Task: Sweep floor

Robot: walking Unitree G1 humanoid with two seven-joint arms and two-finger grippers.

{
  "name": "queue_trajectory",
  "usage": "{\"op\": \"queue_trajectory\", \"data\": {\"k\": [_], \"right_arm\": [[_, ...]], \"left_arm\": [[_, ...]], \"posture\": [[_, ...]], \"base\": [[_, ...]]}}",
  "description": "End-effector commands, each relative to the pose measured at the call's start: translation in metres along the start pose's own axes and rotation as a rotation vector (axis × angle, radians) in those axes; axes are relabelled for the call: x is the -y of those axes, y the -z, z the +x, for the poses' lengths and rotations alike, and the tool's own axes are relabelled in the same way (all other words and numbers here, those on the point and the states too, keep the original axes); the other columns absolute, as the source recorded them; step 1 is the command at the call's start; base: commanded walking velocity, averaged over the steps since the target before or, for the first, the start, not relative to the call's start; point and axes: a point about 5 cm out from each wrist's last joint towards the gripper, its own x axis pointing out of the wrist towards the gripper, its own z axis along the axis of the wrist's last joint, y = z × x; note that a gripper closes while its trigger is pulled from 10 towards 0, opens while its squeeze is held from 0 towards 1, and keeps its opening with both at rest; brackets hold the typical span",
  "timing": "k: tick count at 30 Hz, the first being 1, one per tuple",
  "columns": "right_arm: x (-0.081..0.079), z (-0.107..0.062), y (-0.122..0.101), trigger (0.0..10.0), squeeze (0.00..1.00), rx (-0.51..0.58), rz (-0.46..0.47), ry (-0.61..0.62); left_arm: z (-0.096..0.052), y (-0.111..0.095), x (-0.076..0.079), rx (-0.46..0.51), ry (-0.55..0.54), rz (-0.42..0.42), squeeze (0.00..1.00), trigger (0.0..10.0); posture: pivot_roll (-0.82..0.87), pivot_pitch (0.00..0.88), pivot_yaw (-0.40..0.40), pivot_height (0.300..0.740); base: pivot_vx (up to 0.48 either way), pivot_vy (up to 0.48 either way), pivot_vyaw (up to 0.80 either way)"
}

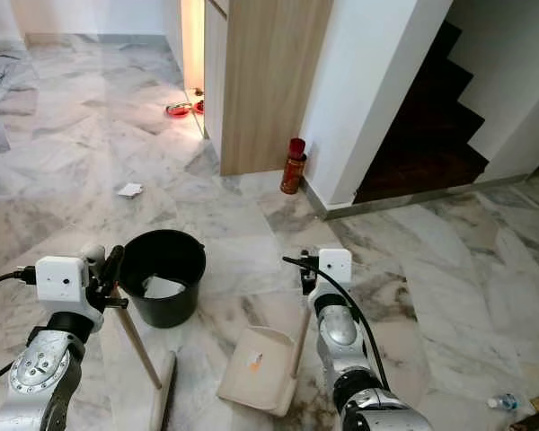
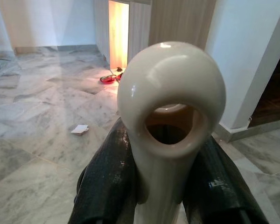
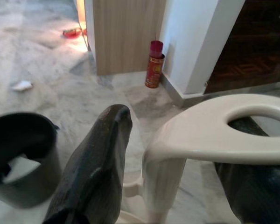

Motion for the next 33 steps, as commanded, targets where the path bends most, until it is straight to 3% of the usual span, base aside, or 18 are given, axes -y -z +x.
{"op": "queue_trajectory", "data": {"k": [1,12,18,25,33], "right_arm": [[0.007,-0.001,0.003,10.0,0.0,-0.02,-0.033,0.021],[-0.008,-0.001,0.01,10.0,0.0,-0.089,-0.159,-0.014],[-0.01,-0.001,0.011,10.0,0.0,-0.097,-0.162,-0.02],[-0.02,-0.001,0.001,10.0,0.0,-0.016,-0.107,-0.138],[-0.013,0.002,-0.001,10.0,0.0,-0.027,-0.104,-0.179]], "left_arm": [[0.004,-0.01,0.005,0.042,0.023,0.008,0.0,10.0],[0.004,-0.009,0.003,0.033,0.02,0.015,0.0,10.0],[0.004,-0.009,0.004,0.029,0.022,0.018,0.0,10.0],[0.003,-0.008,0.005,0.023,0.023,0.017,0.0,10.0],[0.003,-0.007,0.006,0.019,0.032,0.015,0.0,10.0]], "posture": [[0.25,0.05,-0.166,0.74],[0.26,0.047,-0.17,0.74],[0.26,0.047,-0.171,0.74],[0.26,0.05,-0.169,0.74],[0.26,0.05,-0.168,0.74]], "base": [[0.0,0.0,0.0],[0.0,0.0,0.0],[0.0,0.0,0.0],[0.0,0.0,0.0],[0.0,0.0,0.0]]}}
